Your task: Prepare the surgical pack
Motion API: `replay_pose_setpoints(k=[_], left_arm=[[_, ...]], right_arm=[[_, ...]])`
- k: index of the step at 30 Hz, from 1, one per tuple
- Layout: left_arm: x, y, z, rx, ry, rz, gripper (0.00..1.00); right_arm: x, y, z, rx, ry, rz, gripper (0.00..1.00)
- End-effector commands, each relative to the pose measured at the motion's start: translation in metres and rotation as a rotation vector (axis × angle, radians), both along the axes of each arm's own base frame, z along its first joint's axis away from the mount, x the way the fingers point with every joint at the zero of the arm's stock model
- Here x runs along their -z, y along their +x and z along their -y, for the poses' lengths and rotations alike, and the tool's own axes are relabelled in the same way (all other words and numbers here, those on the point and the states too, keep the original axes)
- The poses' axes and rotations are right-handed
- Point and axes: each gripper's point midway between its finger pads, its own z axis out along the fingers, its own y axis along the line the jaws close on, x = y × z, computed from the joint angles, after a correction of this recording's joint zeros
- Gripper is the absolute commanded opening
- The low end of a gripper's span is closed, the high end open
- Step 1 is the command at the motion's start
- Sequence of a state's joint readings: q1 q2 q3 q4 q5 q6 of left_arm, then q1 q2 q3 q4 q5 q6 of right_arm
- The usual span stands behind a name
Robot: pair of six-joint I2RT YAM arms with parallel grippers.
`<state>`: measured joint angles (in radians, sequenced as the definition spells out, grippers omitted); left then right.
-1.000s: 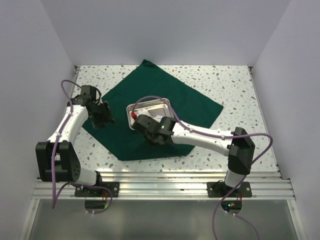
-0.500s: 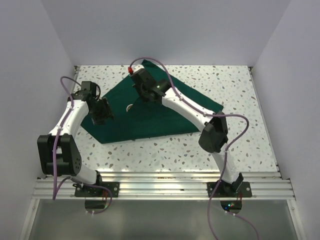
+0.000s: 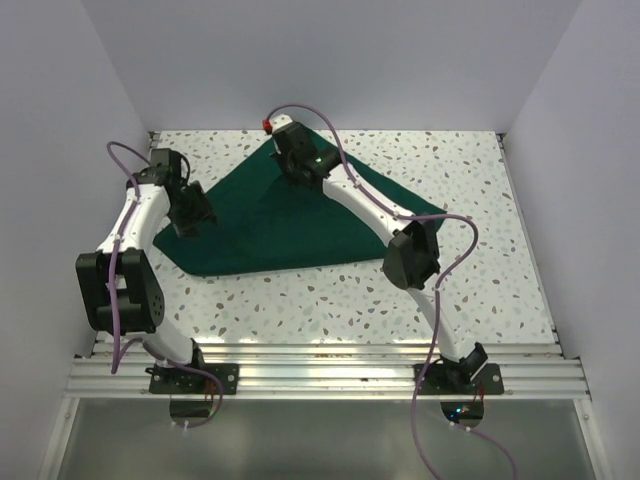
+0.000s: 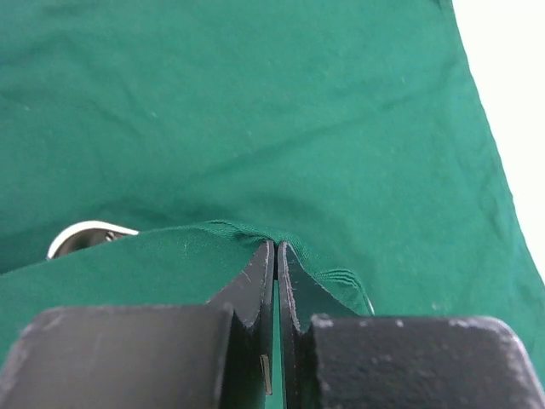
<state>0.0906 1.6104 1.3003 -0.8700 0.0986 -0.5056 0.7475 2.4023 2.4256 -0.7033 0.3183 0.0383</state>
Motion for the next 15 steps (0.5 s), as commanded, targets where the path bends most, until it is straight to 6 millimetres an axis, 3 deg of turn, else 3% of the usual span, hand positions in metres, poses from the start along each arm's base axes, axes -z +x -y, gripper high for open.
replay_pose_setpoints(k=[1,3,6,15], left_arm=[[-0.004,0.014,-0.013,-0.043,0.01,0.006,0.59],[-0.002,0.017,-0.017,-0.052,0.011,0.003,0.59],[0.003,0.02,-0.019,-0.057,0.005,-0.007,0.59],[0.009,0.029,-0.036,-0.096,0.008,-0.018,0.6]], right_arm=[[-0.037,0.02,-0.026,-0.049,0.109,0.126,0.0],[-0.043,0.026,-0.029,-0.051,0.133,0.143,0.0],[-0.036,0.032,-0.033,-0.049,0.143,0.149,0.0],[-0.004,0.05,-0.027,-0.022,0.144,0.122,0.0]])
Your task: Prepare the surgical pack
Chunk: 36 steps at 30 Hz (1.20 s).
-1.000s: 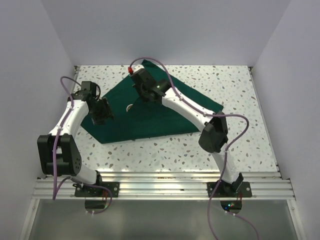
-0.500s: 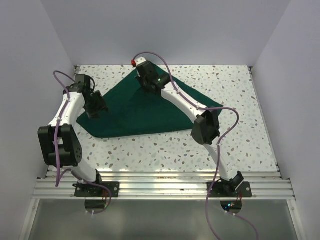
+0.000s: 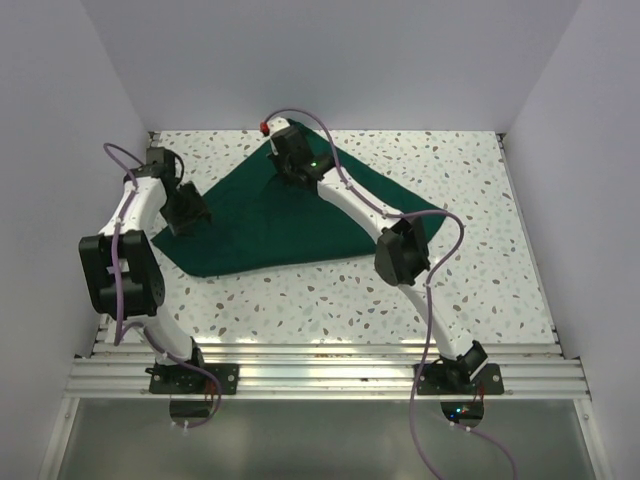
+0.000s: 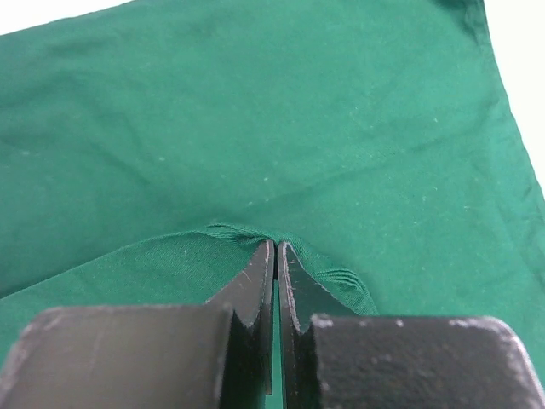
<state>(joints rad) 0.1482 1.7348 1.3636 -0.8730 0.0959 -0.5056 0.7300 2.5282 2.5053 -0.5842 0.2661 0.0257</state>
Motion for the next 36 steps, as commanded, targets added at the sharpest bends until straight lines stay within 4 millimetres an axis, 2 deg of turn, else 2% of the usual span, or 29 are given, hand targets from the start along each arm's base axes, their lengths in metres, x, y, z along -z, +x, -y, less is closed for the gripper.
replay_pose_setpoints(k=[1,5,9,15,16,20,24,29,36], left_arm=[[-0.013,0.016,-0.016,-0.044,0.014,0.047,0.61],[-0.012,0.021,-0.031,-0.084,0.018,0.038,0.62],[-0.01,0.021,-0.059,-0.139,0.045,0.027,0.64],[0.0,0.007,-0.102,-0.233,0.058,0.0,0.7],[0.001,0.006,-0.106,-0.24,0.063,-0.006,0.72],[0.008,0.001,-0.125,-0.281,0.067,-0.026,0.76],[0.025,-0.005,-0.128,-0.304,0.01,-0.052,0.77],[0.039,-0.004,-0.127,-0.286,-0.019,-0.057,0.76],[0.059,0.002,-0.128,-0.276,-0.055,-0.075,0.73]], right_arm=[[-0.03,0.023,-0.002,0.015,0.087,0.089,0.0],[-0.006,0.033,0.0,0.024,0.093,0.065,0.0],[0.014,0.041,0.001,0.032,0.116,0.033,0.0],[0.048,0.039,-0.006,0.026,0.135,-0.027,0.0],[0.058,0.038,-0.006,0.024,0.13,-0.042,0.0],[0.074,0.034,-0.009,0.017,0.143,-0.083,0.0],[0.088,0.029,-0.013,0.004,0.151,-0.124,0.0],[0.094,0.023,-0.016,-0.007,0.167,-0.155,0.0],[0.094,0.017,-0.024,-0.02,0.186,-0.171,0.12]])
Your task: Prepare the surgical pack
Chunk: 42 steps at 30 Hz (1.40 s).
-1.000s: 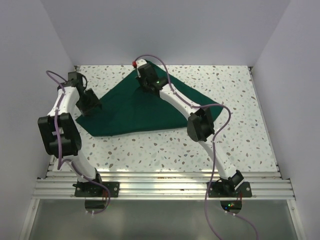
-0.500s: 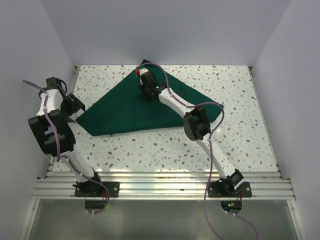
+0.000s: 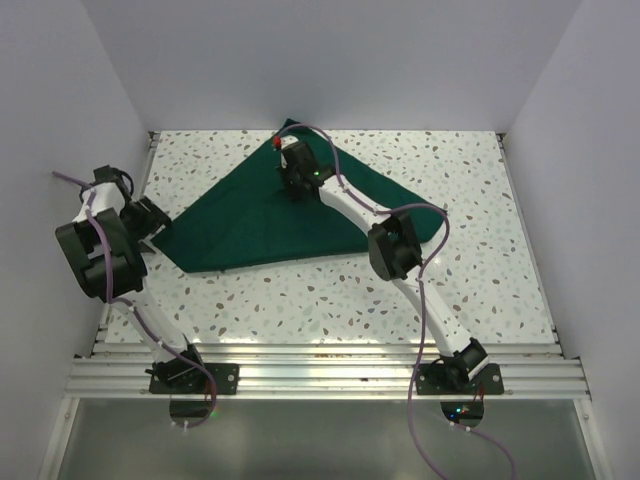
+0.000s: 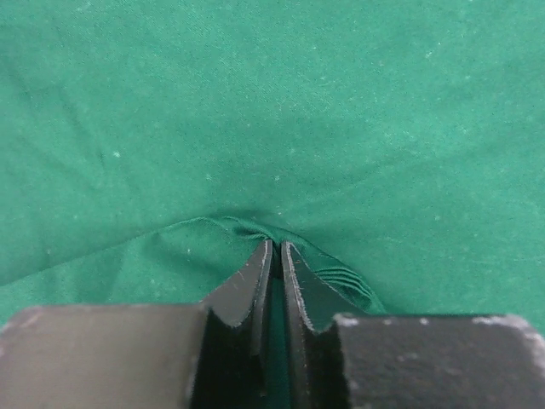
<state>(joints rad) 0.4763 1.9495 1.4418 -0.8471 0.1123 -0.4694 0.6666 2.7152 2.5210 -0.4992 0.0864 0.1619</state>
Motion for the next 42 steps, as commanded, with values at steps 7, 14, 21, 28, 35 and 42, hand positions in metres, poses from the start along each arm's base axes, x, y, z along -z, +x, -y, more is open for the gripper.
replay_pose_setpoints(k=[7,14,21,28,35,42], left_arm=[[0.003,0.018,-0.02,-0.032,0.023,0.066,0.69],[-0.013,0.02,-0.044,-0.104,0.035,0.118,0.64],[-0.008,0.016,-0.066,-0.158,0.053,0.102,0.59],[0.008,0.024,-0.072,-0.185,0.034,0.092,0.54],[0.031,0.027,-0.055,-0.194,-0.065,0.093,0.44],[0.044,0.018,-0.048,-0.186,-0.075,0.073,0.42]], right_arm=[[-0.01,-0.002,-0.018,-0.014,0.075,0.008,0.26],[-0.041,-0.007,-0.02,0.005,0.149,0.004,0.59],[-0.084,-0.013,-0.023,0.011,0.222,0.011,0.74],[-0.129,-0.012,-0.019,0.001,0.281,0.05,0.79],[-0.143,-0.007,-0.01,0.013,0.286,0.077,0.79],[-0.134,-0.008,-0.01,0.015,0.281,0.056,0.79]])
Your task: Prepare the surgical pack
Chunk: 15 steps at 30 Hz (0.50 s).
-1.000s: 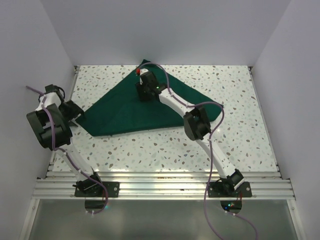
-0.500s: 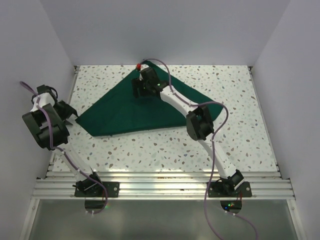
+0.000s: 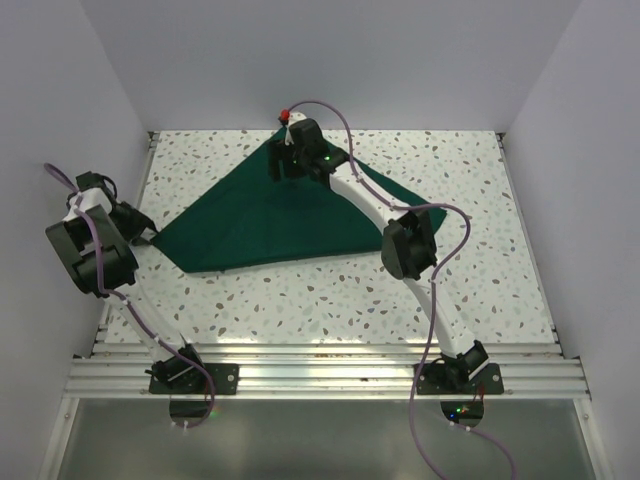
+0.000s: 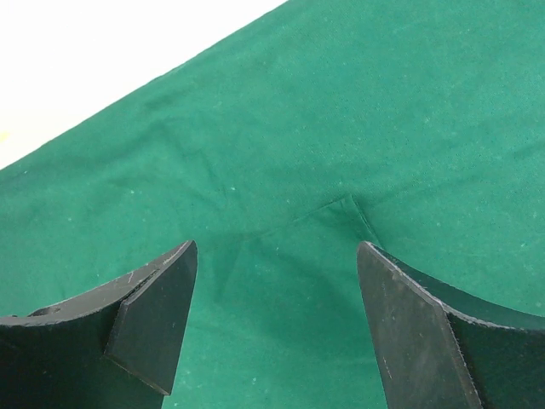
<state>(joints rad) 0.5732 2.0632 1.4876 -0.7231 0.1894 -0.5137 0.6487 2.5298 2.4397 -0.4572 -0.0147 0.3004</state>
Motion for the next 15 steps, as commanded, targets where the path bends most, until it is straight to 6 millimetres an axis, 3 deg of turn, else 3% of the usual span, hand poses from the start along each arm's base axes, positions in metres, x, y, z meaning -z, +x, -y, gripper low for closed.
replay_pose_setpoints(k=[1,4,7,9,11,15], left_arm=[[0.02,-0.005,-0.009,-0.063,-0.027,-0.015,0.41],[0.026,-0.006,-0.009,-0.061,-0.029,-0.033,0.39],[0.028,-0.006,-0.012,-0.058,-0.019,-0.042,0.29],[0.026,-0.005,-0.013,-0.048,-0.015,-0.042,0.16],[0.017,-0.001,-0.016,-0.039,0.0,-0.02,0.0],[-0.011,0.008,-0.016,-0.017,0.024,0.045,0.0]], right_arm=[[-0.039,0.0,0.0,0.002,0.052,0.044,0.79],[-0.041,0.0,0.001,0.002,0.051,0.049,0.79],[-0.038,-0.003,0.001,-0.003,0.042,0.041,0.79],[-0.034,-0.004,0.003,-0.004,0.035,0.029,0.79],[-0.028,-0.008,0.003,-0.013,0.024,0.006,0.79],[-0.014,-0.017,0.005,0.008,0.042,-0.079,0.79]])
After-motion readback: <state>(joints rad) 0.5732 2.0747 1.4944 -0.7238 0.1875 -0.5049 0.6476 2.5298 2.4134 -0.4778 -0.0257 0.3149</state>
